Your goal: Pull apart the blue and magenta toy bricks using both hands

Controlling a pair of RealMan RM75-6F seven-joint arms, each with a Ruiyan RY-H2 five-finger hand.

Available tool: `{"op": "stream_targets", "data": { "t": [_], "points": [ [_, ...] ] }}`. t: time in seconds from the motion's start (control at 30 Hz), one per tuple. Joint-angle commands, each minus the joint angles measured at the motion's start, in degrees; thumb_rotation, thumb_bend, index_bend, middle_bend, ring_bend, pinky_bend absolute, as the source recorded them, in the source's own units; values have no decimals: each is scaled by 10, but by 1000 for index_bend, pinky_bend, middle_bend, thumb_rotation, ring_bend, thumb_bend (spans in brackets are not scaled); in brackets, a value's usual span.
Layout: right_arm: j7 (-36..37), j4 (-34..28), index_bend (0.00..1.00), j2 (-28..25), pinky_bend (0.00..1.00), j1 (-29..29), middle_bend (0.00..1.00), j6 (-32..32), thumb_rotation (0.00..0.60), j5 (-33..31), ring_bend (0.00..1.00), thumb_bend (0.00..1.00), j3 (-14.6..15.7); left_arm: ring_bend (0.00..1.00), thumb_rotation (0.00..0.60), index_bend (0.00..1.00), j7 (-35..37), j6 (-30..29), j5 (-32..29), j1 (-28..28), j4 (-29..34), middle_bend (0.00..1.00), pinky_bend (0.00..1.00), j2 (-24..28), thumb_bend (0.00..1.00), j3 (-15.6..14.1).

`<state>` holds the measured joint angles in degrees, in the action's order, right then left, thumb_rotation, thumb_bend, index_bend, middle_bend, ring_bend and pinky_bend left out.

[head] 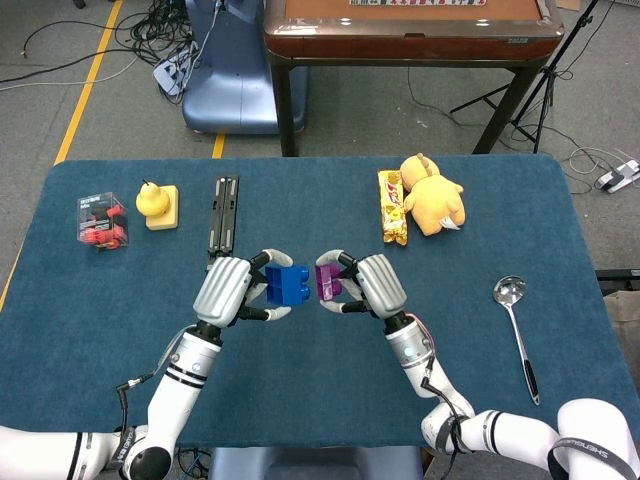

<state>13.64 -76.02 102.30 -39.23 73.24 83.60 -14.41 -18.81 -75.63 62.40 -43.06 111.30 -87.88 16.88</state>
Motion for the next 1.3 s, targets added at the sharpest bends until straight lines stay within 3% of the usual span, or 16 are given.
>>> {"op": "stream_targets", "data": {
  "t": [0.03,0.4,1.03,1.1,1.3],
  "points": [
    [-2,-1,524,-4,1000,3,1000,-1,600,-2,1000,94,2,1000,600,680,2,1,0,4,0,1000,1000,2,103,-4],
    [-42,-15,525,-30,1000,7,1000,-45,600,-23,1000,94,16,1000,600,665,1,32,-10,14,4,1000,1000,13,104,-22],
    [-205,-100,523,-102,1000,-4,1000,-176,600,-170,1000,66,21,985,600,564,-35,101,-53,-3,15,1000,1000,34,104,-49],
    [-224,-107,494,-109,1000,-7,1000,-186,600,-190,1000,27,21,985,600,563,-38,103,-54,-3,14,1000,1000,33,104,-51],
    [-245,-118,251,-113,1000,-10,1000,-190,600,-217,1000,0,19,985,600,561,-41,108,-55,-4,13,1000,1000,31,104,-58]
  ]
}}
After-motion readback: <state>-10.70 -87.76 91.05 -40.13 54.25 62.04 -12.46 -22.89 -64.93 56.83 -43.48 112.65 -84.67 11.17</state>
